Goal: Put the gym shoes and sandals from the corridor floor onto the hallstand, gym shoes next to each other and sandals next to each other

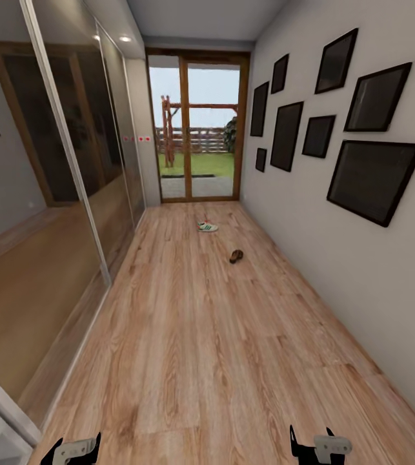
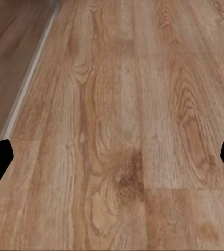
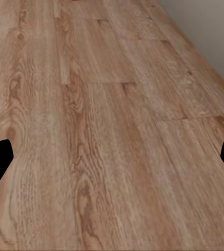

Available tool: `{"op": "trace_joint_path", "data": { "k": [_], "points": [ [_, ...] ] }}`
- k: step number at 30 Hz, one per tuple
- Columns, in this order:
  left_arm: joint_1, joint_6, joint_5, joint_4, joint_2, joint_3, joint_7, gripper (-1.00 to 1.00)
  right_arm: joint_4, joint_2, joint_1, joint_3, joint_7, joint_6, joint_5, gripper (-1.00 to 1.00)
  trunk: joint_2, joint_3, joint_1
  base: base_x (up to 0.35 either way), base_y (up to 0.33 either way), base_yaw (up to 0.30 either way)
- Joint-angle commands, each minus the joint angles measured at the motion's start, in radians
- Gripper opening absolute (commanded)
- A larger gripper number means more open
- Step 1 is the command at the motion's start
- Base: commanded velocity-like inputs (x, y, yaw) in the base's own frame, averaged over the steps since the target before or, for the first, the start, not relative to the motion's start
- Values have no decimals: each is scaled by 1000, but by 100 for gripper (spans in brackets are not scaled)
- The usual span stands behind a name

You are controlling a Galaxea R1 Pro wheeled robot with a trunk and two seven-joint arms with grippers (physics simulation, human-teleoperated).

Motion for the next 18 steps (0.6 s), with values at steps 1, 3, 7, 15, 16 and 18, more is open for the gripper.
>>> {"op": "trace_joint_path", "data": {
  "k": [1,3,7,15,16,18],
  "points": [
    [-1,-4,-10,1,-1,9,-5,100,1,0,-1,4,-8,-1,4,100,0,-1,0,337,0,0],
    [0,-4,-10,1,-1,9,-5,100,1,0,-1,4,-8,-1,4,100,0,-1,0,337,0,0],
    [-1,-4,-10,1,-1,9,-5,100,1,0,-1,4,-7,-1,4,100,0,-1,0,337,0,0],
    [-1,-4,-10,1,-1,9,-5,100,2,0,-1,4,-6,-1,4,100,0,-1,0,337,0,0],
    [-1,-4,-10,1,-1,9,-5,100,2,0,-1,4,-6,-1,4,100,0,-1,0,337,0,0],
    [-1,-4,-10,1,-1,9,-5,100,2,0,-1,4,-6,-1,4,100,0,-1,0,337,0,0]
  ]
}}
